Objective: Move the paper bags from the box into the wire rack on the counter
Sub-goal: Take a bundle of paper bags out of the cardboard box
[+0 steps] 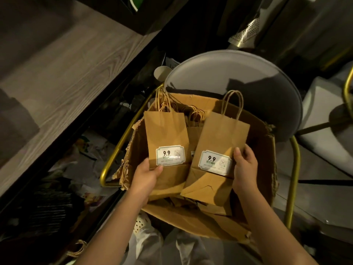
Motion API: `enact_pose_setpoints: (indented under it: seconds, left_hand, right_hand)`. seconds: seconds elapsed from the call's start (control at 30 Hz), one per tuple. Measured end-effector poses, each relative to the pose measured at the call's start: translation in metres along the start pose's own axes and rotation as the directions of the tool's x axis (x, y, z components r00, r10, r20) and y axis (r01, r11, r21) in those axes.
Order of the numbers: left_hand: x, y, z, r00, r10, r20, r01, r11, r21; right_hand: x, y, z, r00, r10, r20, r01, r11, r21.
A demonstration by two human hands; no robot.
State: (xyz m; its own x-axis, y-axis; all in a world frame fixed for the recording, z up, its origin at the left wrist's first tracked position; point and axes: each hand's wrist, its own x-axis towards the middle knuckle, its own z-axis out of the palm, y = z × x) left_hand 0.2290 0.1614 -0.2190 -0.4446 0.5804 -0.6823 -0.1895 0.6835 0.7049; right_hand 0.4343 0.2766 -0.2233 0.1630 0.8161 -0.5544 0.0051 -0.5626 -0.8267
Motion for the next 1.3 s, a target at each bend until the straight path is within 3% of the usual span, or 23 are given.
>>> enact_pose_setpoints:
  seconds: [0.13,0.33,0.4,0.57,0.77,0.87,1.0,1.13,1.3]
  left_hand:
    - [-0.006,0.003,0.008,0.994,-0.018,0.106,0.021,0.999,-0.029]
    - [-0.014,0.000,0.018,0.975,-0.021,0.220,0.062,0.982,-0.180]
    - [-0.016,-0.005,0.023,0.966,-0.012,0.257,0.054,0.986,-0.156]
    - [-0.015,-0.014,0.031,0.979,0.015,0.203,-0.009,1.000,-0.029]
    - [-0.016,-0.009,0.025,0.979,0.103,0.177,-0.096,0.994,-0.048]
    - [-0.015,-0.008,0.024,0.980,0.118,0.163,-0.113,0.993,-0.040]
    - [-0.012,-0.005,0.025,0.983,0.108,0.146,-0.105,0.994,-0.027]
    - [-0.008,-0.007,0.028,0.988,0.106,0.115,-0.117,0.989,0.093]
    - [0.000,-0.012,0.034,0.990,0.117,0.082,-0.129,0.979,0.156]
  right_hand:
    - [-0.005,-0.003,0.004,0.993,0.057,0.107,-0.057,0.998,-0.012]
    - [-0.012,0.007,0.018,0.976,0.027,0.217,0.004,0.989,-0.145]
    - [-0.016,0.012,0.021,0.962,0.020,0.274,0.018,0.990,-0.137]
    - [-0.021,0.028,0.029,0.948,0.022,0.318,0.029,0.988,-0.154]
    - [-0.015,0.029,0.021,0.939,0.107,0.327,-0.068,0.989,-0.128]
    - [-0.006,0.033,0.017,0.945,0.149,0.292,-0.117,0.985,-0.126]
    - [0.010,0.045,0.004,0.960,0.266,0.085,-0.260,0.962,-0.082]
    - [0.021,0.071,-0.012,0.916,0.396,-0.063,-0.400,0.887,-0.229]
    - [0.027,0.094,-0.017,0.878,0.468,-0.104,-0.478,0.837,-0.268]
